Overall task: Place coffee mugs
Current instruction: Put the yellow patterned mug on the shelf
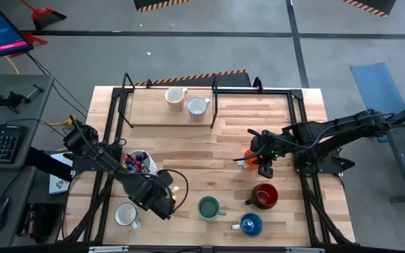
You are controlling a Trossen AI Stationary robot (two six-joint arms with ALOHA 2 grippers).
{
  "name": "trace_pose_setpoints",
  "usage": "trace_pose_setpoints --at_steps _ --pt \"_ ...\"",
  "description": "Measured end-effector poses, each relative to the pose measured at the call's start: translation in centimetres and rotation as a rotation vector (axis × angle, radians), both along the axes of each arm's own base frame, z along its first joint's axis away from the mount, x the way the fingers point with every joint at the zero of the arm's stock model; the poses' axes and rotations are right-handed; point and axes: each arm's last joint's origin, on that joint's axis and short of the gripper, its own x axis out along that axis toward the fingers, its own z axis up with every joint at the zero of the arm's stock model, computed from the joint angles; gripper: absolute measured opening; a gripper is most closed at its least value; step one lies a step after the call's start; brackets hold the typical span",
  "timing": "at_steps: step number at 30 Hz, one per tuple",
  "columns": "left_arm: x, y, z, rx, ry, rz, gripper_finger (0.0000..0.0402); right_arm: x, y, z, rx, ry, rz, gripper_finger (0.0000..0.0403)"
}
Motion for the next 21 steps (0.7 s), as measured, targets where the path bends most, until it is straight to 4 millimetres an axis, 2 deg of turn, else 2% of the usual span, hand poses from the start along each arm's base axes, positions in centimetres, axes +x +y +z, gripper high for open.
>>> trace_pose_setpoints --at_steps 8,21 --pt "0.3 0.2 0.0 -0.004 0.021 -0.077 0.0108 0.0 0.0 0.0 0.001 -0.002 -0.001 0.011" --pt "2.0 0.5 -0.7 -0.062 0.012 -0.219 0.0108 0.2 0.0 0.1 0.017 -0.027 -0.025 0.011"
